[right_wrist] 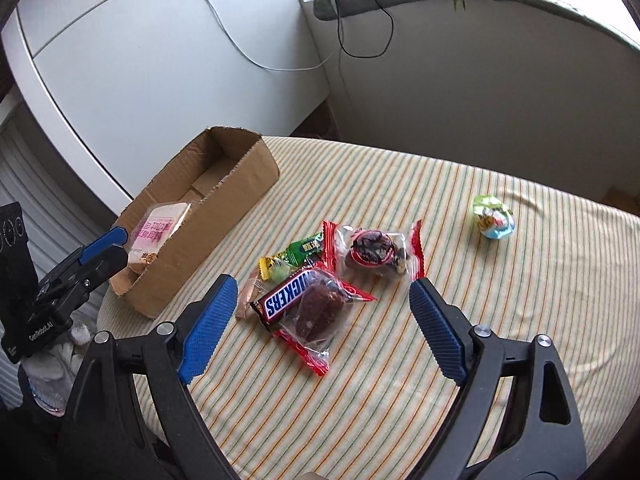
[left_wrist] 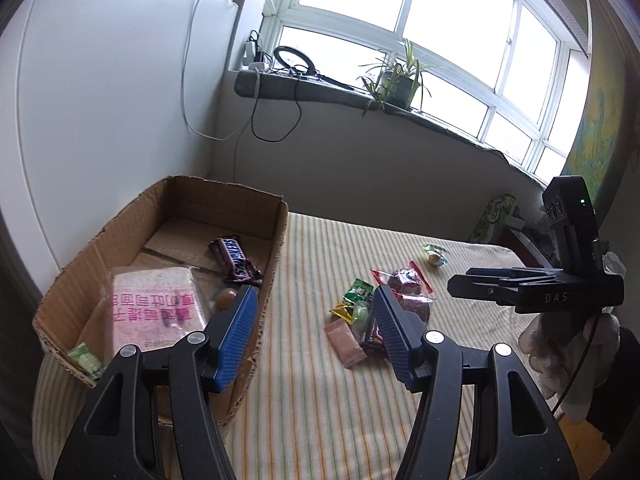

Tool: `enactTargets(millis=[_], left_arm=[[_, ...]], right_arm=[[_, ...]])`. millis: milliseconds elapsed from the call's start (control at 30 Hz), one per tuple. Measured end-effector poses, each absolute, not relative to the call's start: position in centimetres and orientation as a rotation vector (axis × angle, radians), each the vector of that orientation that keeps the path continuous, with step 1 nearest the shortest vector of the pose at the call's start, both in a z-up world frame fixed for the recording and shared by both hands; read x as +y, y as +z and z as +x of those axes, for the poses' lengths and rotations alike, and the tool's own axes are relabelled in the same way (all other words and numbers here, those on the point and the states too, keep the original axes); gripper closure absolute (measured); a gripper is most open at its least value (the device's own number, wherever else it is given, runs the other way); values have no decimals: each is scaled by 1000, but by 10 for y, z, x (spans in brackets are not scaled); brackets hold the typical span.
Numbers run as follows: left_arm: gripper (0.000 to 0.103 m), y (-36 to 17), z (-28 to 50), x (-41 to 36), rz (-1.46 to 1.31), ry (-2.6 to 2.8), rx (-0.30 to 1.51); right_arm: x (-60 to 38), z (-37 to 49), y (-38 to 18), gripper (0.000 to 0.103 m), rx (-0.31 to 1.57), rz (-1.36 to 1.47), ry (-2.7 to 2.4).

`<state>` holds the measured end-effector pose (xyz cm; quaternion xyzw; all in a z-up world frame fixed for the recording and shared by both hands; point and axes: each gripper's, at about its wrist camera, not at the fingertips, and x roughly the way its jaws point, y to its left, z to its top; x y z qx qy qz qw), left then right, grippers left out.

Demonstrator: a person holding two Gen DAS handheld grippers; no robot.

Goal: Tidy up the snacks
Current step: 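Move both open tools back from the box to the snack pile, then grasp the Snickers bar with the left tool while the right tool grasps the red-wrapped packet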

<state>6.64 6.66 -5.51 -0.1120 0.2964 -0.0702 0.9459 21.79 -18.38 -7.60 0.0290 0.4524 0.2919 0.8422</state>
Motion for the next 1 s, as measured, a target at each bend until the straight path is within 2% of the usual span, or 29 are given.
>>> enactTargets(millis=[67,133,233,300,333,400,467,633,767,800,833,1000], left_arm=[[43,-57,69,59,-210,-160,613],[43,-60,73,51,-193,-176,624],[44,-63,78,38,-173,-203,636],[58,-66,82,30,-158,-229,652],[59,-67,84,26,-149,-239,661],[71,-70,88,17,-125,-254,675],[72,-75,93,10,-108,-268,693],[73,-86,105,-5,-73,-291,737],[79,-98,116,-10,-63,-296,782],[79,-101,118,-10,-62,-299,793],[79,-103,120,-10,-61,-298,803],[79,-109,128,-12,-58,-309,839]], right_arm=[[-186,220,-83,15,983,100,617],[-185,222,-91,28,1013,122,619],[-182,226,-102,32,1052,149,621],[-181,229,-108,33,1069,166,626],[-181,230,-110,33,1075,178,631],[-181,232,-114,41,1082,188,628],[-182,235,-118,45,1093,200,620],[-181,241,-129,46,1134,238,651],[-176,242,-137,46,1153,219,654],[-176,243,-140,51,1160,222,660],[-176,244,-143,62,1168,232,670],[-188,245,-144,65,1161,265,670]])
